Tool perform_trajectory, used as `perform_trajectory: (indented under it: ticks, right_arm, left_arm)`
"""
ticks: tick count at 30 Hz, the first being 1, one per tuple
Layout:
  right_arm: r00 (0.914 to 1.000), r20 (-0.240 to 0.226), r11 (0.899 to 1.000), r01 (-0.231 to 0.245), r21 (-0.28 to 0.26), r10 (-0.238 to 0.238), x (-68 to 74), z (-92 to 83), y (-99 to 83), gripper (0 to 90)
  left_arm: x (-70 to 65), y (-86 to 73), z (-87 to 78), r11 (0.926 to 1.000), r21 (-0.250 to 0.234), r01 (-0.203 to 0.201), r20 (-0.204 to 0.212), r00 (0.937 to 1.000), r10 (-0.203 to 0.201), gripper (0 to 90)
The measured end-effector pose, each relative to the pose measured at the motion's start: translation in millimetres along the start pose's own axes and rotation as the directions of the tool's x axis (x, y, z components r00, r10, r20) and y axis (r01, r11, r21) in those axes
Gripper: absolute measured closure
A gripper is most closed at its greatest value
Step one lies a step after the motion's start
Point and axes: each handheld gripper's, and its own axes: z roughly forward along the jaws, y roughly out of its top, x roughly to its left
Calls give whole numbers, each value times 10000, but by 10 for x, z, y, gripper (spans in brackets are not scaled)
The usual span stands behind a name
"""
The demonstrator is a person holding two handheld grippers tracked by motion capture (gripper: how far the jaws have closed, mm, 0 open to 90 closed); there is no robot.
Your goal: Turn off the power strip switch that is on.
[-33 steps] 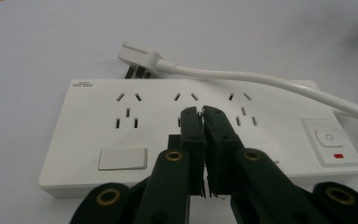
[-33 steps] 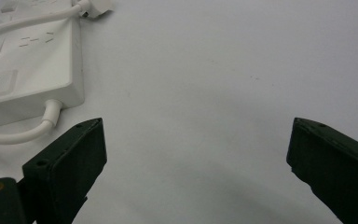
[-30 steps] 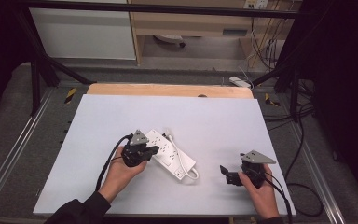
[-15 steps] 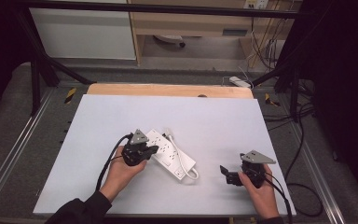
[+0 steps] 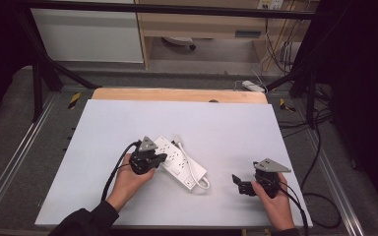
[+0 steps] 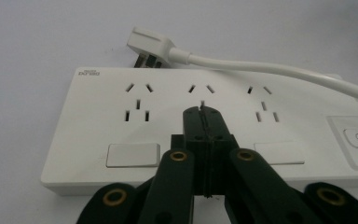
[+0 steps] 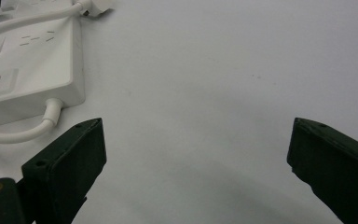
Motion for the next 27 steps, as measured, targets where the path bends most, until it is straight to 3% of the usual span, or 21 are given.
perform_trajectory:
  ticks: [27]
  right_arm:
    - [10000,-27,10000,37,22,-37,2,1,-1,49]
  left_arm:
    - [29,-44,55,9999,91,87,-174,9998,-85,900]
